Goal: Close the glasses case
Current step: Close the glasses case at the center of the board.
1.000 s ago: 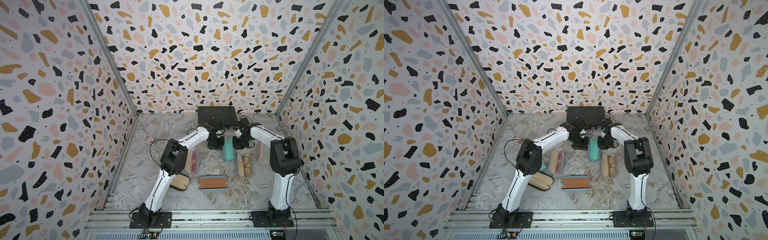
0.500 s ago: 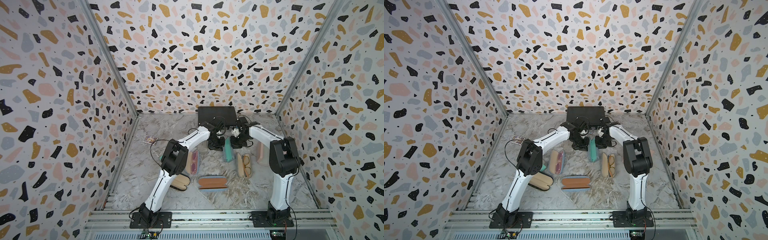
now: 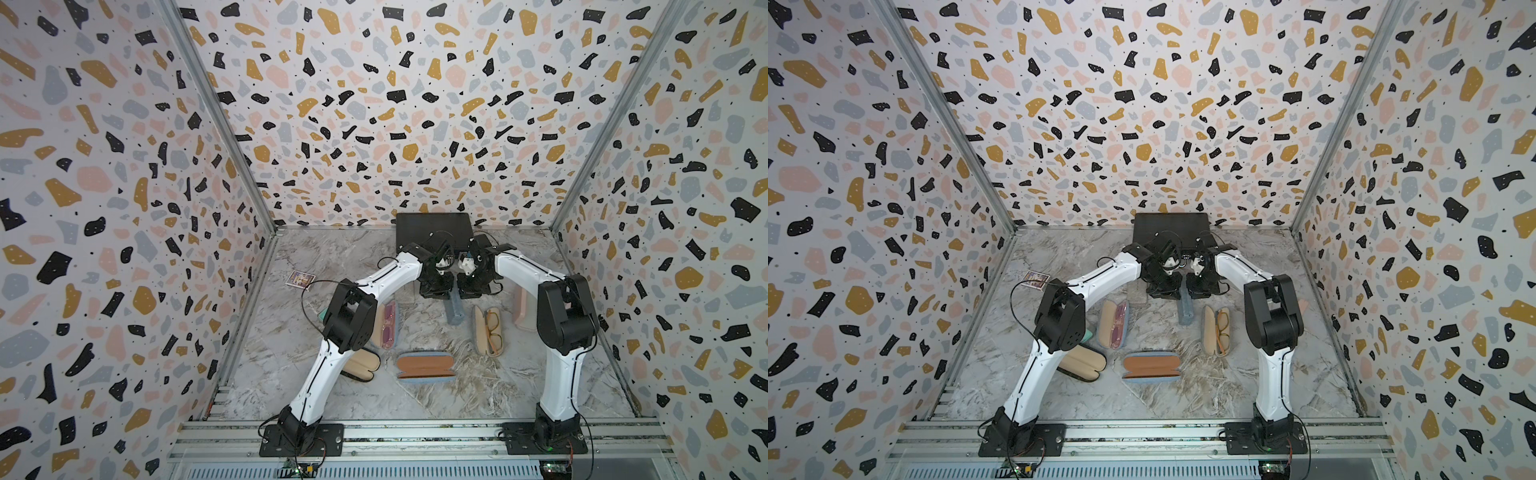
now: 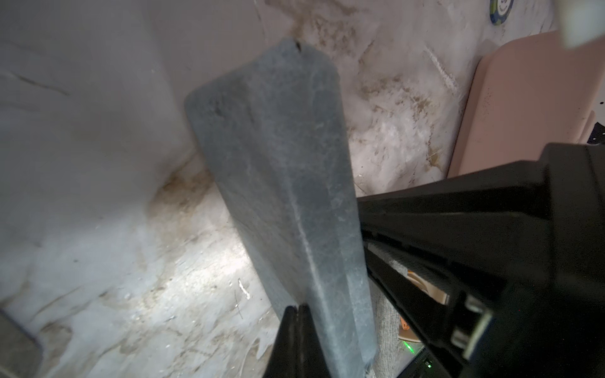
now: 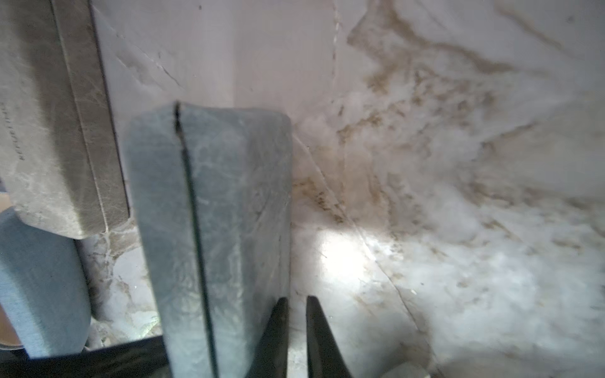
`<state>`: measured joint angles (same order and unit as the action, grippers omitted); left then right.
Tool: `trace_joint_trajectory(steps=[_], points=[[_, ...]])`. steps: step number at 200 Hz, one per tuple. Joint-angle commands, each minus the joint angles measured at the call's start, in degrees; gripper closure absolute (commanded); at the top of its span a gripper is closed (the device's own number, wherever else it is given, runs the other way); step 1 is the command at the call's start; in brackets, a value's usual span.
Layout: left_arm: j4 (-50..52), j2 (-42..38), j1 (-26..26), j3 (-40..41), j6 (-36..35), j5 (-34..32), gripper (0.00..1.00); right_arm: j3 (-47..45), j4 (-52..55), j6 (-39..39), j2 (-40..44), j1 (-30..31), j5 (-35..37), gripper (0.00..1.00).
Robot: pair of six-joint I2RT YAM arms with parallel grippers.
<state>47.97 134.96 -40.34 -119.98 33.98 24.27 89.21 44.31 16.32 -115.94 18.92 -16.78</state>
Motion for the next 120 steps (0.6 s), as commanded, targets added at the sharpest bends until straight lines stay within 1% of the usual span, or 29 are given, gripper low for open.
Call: trace_joint_trajectory(steps=[1,37,74,99,120], points=[[-2.6,-6.0,0.3,3.7,-1.4,-1.8,1.0,-0.3,0.8,1.1,5.3,0.8,2.0,0.82],[-4.6,-12.7,2.5,11.9,-1.4,-3.2,1.0,-1.2,1.9,2.0,8.7,0.8,5.1,0.77],[-5.3,-19.5,4.5,18.0,-1.6,-4.7,1.0,-2.4,4.8,3.1,13.9,0.8,9.8,0.71],[-5.5,-24.9,5.6,22.2,-1.7,-6.0,1.0,-5.8,8.1,4.0,19.1,0.8,14.6,0.65],[-6.3,-29.8,6.1,26.6,-1.5,-6.9,1.0,-9.8,11.5,4.7,23.3,0.8,17.9,0.61]])
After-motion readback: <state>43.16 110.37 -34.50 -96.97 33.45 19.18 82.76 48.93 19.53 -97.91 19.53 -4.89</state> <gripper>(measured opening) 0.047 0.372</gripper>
